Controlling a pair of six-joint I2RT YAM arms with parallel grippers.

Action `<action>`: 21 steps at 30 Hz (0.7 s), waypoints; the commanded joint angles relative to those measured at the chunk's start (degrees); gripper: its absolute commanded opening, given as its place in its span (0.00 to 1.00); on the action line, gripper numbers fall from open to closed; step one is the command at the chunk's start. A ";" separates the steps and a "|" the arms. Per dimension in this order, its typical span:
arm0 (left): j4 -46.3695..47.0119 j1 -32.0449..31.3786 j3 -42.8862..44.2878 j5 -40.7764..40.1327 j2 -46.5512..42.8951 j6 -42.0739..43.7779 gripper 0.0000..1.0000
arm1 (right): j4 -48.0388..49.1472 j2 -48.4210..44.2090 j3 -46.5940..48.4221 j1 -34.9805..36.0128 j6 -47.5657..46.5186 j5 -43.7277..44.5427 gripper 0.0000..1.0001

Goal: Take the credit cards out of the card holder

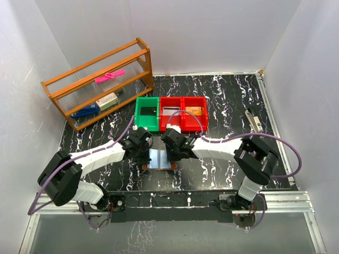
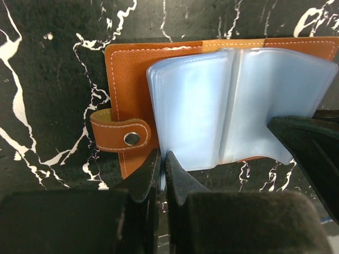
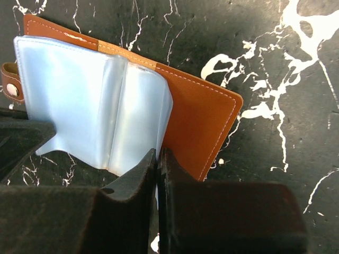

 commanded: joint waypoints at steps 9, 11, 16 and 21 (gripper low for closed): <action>-4.91 -4.95 1.28 -9.83 -4.09 -2.43 0.17 | 7.66 -4.89 -3.14 -1.20 2.15 -3.02 0.20; -4.71 -4.97 0.70 -9.52 -6.79 -2.66 0.40 | 9.07 -7.31 -4.36 -2.66 2.40 -3.94 0.31; -6.34 -4.88 2.55 -10.59 -12.08 -1.69 0.75 | 11.30 -16.21 -8.77 -8.94 1.73 -5.11 0.51; -12.21 -3.55 7.96 -16.73 -12.37 0.92 0.96 | 6.30 -25.32 -10.69 -15.91 -1.96 1.08 0.70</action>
